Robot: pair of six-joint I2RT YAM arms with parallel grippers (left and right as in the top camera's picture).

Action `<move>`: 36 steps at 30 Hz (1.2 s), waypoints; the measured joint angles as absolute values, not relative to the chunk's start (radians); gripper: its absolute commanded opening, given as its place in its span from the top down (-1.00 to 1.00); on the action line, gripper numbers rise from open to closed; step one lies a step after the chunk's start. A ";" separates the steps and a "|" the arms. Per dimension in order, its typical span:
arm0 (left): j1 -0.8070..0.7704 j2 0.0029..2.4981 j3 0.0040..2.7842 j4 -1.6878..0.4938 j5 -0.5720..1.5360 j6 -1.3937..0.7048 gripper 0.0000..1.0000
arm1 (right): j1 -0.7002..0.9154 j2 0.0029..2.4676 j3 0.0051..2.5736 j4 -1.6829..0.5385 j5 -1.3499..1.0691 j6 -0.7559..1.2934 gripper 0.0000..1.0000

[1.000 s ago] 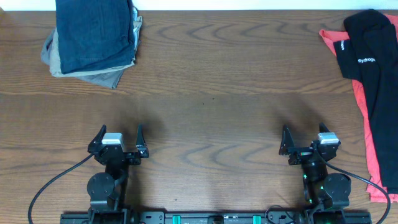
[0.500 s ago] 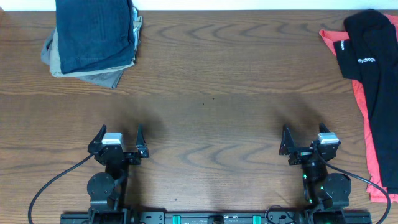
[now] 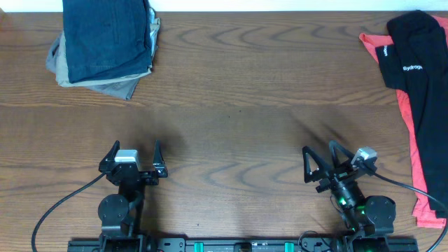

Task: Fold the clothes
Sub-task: 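Reach the right gripper to the black shirt on the right and grasp it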

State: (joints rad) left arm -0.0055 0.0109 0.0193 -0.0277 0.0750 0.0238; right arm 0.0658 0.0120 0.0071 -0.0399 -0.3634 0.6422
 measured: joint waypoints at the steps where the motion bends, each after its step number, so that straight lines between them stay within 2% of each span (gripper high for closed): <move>1: -0.006 0.011 0.019 -0.028 0.075 0.024 -0.96 | 0.066 0.012 0.007 -0.037 -0.369 0.675 -0.98; 10: -0.006 0.011 0.019 -0.028 0.075 0.024 -0.96 | 0.066 0.012 0.009 0.176 -0.372 0.711 -0.98; 18: -0.006 0.011 0.019 -0.028 0.075 0.024 -0.96 | 0.066 0.110 0.137 0.107 -0.237 0.571 -0.98; 22: -0.006 0.011 0.019 -0.028 0.075 0.024 -0.96 | 0.066 0.306 0.306 0.040 -0.147 0.472 -0.98; 29: -0.006 0.011 0.019 -0.028 0.075 0.025 -0.96 | 0.064 0.786 0.701 -0.110 0.113 0.342 -0.99; 36: -0.005 0.010 0.019 -0.028 0.075 0.027 -0.96 | -0.051 1.349 1.227 -0.492 0.263 0.239 -0.98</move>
State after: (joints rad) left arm -0.0051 0.0105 0.0193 -0.0280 0.0746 0.0265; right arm -0.0509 1.3495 1.2266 -0.4919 0.2626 0.2390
